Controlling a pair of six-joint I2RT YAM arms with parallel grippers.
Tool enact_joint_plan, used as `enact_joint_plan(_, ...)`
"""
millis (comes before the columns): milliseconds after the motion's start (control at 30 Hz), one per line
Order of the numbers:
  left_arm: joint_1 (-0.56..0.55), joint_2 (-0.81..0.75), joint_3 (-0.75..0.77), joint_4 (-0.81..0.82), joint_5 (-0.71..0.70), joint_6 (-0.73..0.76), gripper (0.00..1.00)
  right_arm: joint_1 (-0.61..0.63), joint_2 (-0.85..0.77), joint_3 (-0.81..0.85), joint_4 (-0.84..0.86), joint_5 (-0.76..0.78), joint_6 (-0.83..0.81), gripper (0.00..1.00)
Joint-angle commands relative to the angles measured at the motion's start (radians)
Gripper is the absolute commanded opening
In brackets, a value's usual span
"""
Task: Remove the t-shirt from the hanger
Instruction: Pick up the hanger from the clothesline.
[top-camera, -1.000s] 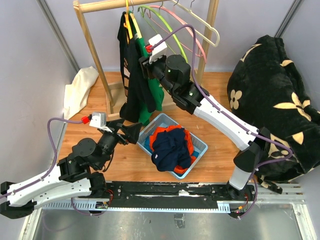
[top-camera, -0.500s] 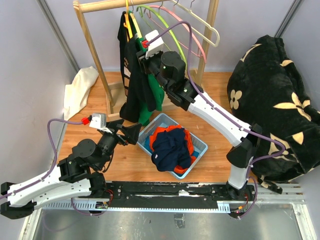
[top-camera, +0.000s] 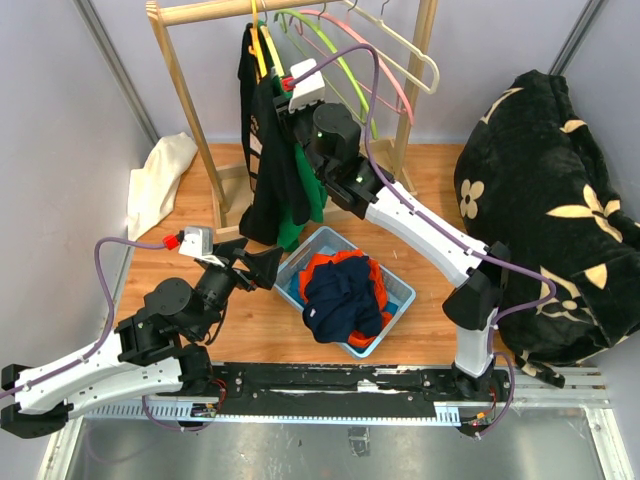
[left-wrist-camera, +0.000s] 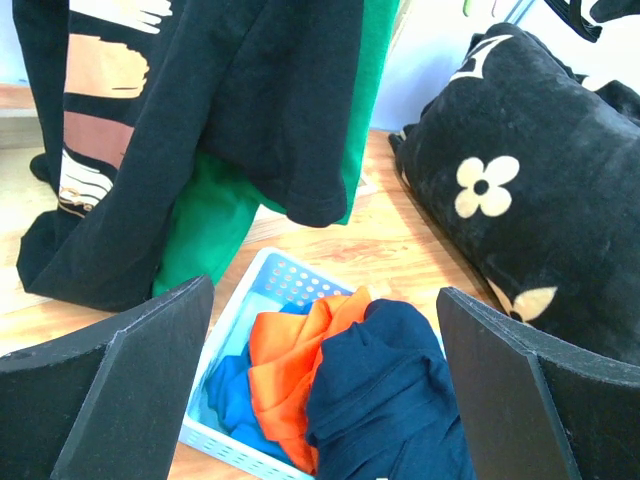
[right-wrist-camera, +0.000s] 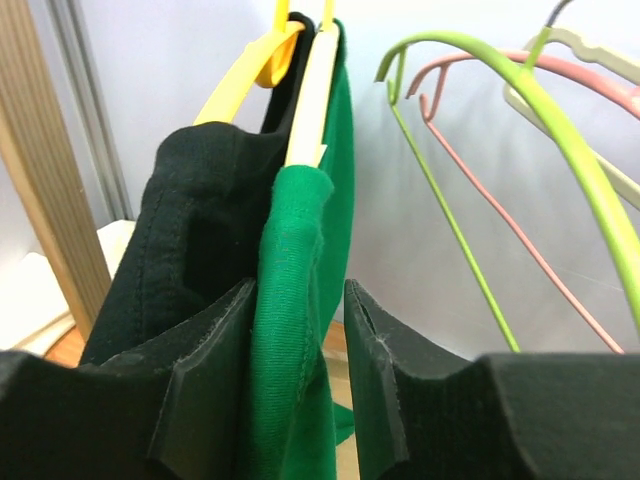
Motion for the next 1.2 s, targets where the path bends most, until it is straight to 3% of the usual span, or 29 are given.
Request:
enact_joint_plan(0, -0.007, 0.000, -0.004, 0.036, -0.022, 0.008, 0.98, -0.016, -0.020, 0.007, 0.054, 0.090, -0.030, 0.41)
enact_joint_plan(500, -0.008, -0.010, -0.018, 0.043, -0.023, 0.005, 0.98, -0.030, -0.017, 0.010, 0.063, 0.053, -0.029, 0.38)
enact_joint_plan(967, -0.006, -0.015, -0.019, 0.043, -0.026, 0.005, 0.98, -0.035, -0.028, -0.011, 0.102, -0.012, -0.036, 0.09)
enact_joint_plan(1167, -0.007, -0.018, -0.014, 0.040, -0.029, 0.010, 0.98, -0.040, -0.035, -0.013, 0.124, -0.018, -0.038, 0.02)
